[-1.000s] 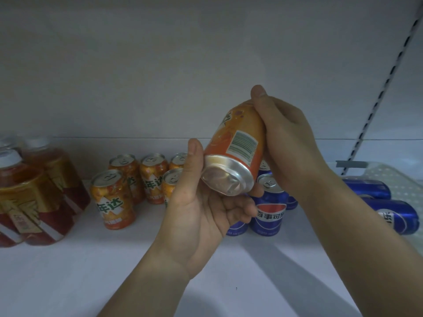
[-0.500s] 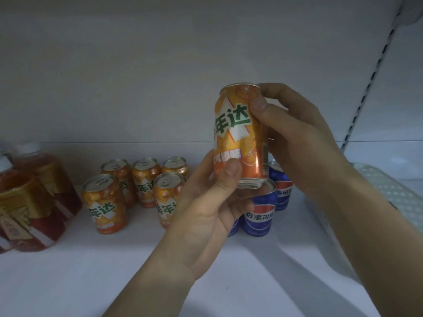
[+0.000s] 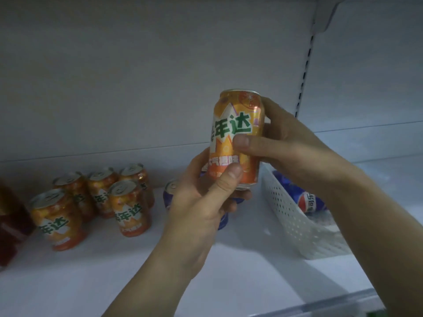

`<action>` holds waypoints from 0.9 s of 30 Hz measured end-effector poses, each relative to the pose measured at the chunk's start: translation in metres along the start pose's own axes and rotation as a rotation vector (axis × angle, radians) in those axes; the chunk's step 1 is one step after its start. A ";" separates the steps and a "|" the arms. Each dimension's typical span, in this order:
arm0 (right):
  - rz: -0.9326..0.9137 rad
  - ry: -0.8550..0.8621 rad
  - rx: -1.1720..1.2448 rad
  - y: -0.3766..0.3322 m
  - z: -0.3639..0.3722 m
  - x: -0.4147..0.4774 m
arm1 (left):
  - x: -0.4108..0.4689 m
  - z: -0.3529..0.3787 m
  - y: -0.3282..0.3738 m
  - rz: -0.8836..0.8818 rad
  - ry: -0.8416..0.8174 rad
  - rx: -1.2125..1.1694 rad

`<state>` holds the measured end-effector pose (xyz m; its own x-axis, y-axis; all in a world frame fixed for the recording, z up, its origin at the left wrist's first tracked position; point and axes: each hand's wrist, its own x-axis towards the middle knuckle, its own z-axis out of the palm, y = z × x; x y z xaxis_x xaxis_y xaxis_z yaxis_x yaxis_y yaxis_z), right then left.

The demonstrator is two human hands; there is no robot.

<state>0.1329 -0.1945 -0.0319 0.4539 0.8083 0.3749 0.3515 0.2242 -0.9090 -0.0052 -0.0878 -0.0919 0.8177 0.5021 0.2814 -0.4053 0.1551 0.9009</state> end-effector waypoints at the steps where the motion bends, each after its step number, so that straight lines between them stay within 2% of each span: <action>1: -0.015 -0.004 0.006 -0.002 -0.008 -0.003 | 0.001 0.002 -0.002 0.010 0.013 0.013; 4: -0.045 -0.045 -0.051 -0.008 -0.039 -0.016 | 0.003 0.012 -0.008 0.038 0.021 0.100; 8: -0.023 -0.120 -0.382 -0.019 -0.079 -0.037 | 0.008 0.027 -0.017 0.119 -0.060 0.320; 15: 0.226 -0.263 -1.035 -0.007 -0.127 -0.060 | 0.036 0.067 -0.047 0.101 -0.277 0.791; 17: 0.263 -0.251 -1.125 0.004 -0.135 -0.065 | 0.044 0.079 -0.056 0.082 -0.337 0.923; 21: 0.253 -0.259 -1.226 0.034 -0.141 -0.069 | 0.048 0.084 -0.063 0.068 -0.259 1.087; 24: 0.330 -0.328 -1.216 0.051 -0.140 -0.068 | 0.047 0.076 -0.069 0.020 -0.115 1.073; 27: 0.372 -0.387 -1.192 0.064 -0.133 -0.063 | 0.048 0.073 -0.080 -0.252 -0.054 0.793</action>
<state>0.2353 -0.3036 -0.0895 0.4870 0.8651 -0.1201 0.8521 -0.5008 -0.1522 0.0960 -0.1383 -0.1267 0.8721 0.4880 0.0371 0.1845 -0.3981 0.8986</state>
